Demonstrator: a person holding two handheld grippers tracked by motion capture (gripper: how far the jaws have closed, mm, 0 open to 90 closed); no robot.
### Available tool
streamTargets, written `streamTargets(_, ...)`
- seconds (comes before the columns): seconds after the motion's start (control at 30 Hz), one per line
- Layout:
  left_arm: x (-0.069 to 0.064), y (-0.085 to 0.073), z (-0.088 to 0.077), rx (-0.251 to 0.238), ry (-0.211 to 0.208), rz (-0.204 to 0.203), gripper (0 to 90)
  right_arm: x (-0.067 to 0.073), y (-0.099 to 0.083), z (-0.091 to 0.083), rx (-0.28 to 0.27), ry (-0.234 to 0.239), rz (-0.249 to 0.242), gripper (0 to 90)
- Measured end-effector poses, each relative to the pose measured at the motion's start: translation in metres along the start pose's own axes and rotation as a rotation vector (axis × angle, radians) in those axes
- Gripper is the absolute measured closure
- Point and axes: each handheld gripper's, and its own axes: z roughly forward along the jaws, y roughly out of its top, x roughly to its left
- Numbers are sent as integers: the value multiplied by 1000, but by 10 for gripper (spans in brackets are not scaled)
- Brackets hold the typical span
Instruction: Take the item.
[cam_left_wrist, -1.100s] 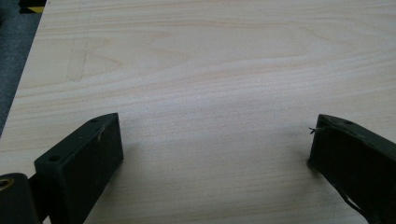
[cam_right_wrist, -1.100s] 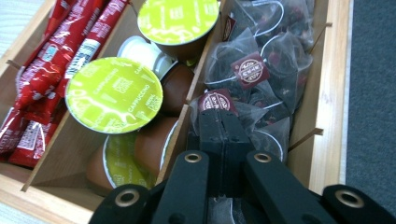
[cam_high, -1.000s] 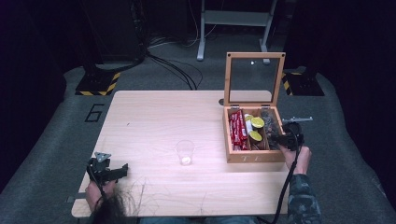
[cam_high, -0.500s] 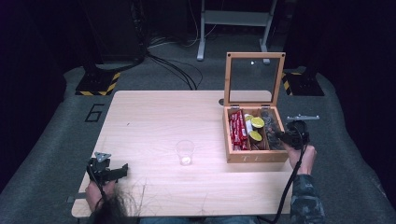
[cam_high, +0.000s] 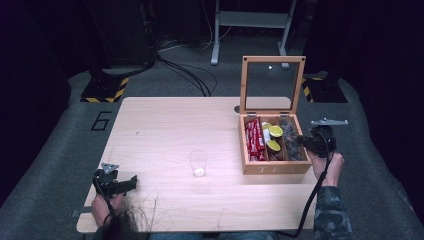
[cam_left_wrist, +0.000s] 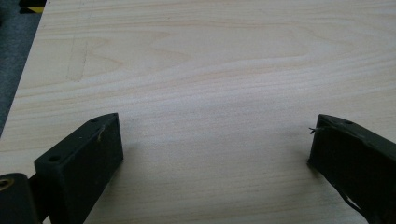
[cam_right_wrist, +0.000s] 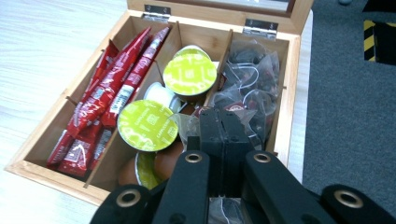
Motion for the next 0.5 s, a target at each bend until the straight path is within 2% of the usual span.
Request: streamTargets(0.5, 0, 0, 0, 2, 0, 1, 23, 23, 16, -14, -35, 34, -64, 900)
